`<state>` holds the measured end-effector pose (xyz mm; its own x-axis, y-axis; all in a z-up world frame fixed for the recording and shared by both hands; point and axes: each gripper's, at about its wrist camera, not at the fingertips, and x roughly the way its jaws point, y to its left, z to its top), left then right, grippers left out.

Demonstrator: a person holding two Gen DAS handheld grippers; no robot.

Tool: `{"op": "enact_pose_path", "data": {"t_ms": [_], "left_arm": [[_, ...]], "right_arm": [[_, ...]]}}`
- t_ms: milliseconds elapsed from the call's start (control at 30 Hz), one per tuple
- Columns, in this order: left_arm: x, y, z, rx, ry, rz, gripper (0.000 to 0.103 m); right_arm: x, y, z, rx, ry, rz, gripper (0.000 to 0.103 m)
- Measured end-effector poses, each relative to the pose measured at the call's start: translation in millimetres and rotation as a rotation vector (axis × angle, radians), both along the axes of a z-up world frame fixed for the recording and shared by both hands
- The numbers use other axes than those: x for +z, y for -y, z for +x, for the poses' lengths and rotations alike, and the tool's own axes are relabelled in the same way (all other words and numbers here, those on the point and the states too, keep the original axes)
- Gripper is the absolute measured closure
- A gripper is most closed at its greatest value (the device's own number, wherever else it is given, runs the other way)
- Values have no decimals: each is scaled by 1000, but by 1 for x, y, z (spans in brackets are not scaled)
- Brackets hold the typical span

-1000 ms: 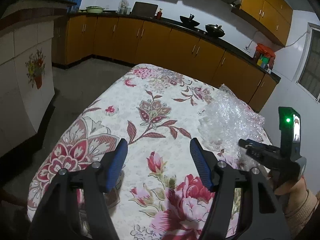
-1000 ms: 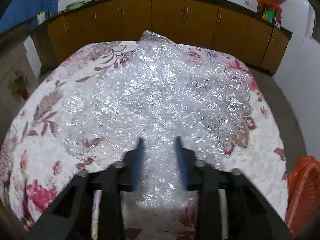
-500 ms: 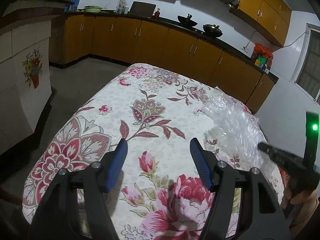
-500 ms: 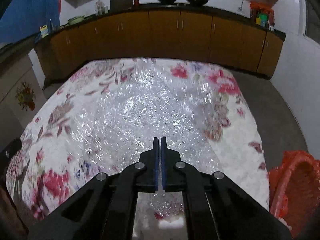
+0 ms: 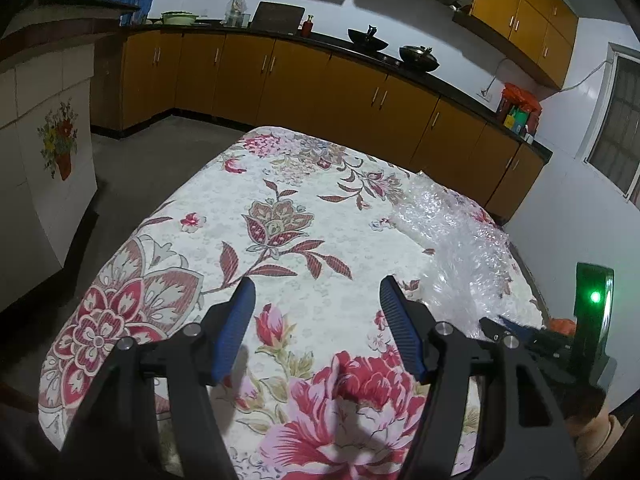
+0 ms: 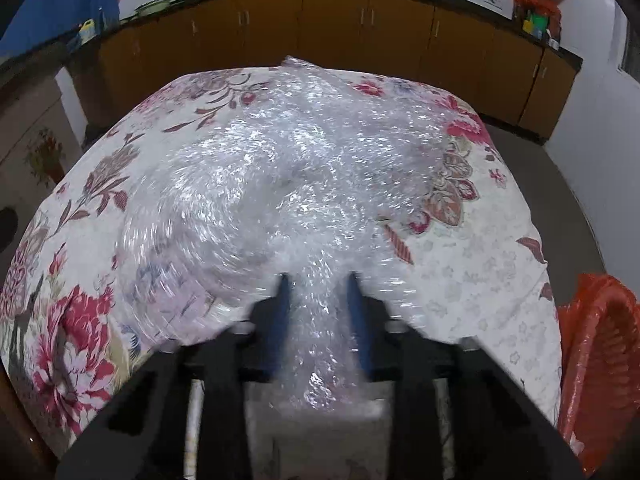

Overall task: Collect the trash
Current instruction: 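Lift the bubble-wrap sheet with the right gripper while the left gripper grasps it too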

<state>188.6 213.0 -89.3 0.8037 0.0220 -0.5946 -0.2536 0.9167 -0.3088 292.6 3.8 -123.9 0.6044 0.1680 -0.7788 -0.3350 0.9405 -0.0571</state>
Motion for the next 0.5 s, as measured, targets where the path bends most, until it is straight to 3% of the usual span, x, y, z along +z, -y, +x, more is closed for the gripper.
{"op": "enact_pose_path", "data": {"t_ms": [100, 267, 500], "left_arm": [[3, 4, 5, -16, 4, 10, 39], [8, 15, 29, -68, 5, 39, 39], [16, 62, 94, -209, 9, 65, 35]], "right_arm": [[4, 14, -5, -20, 1, 68, 90], [32, 51, -25, -74, 79, 157, 90], [67, 118, -28, -239, 189, 186, 90]]}}
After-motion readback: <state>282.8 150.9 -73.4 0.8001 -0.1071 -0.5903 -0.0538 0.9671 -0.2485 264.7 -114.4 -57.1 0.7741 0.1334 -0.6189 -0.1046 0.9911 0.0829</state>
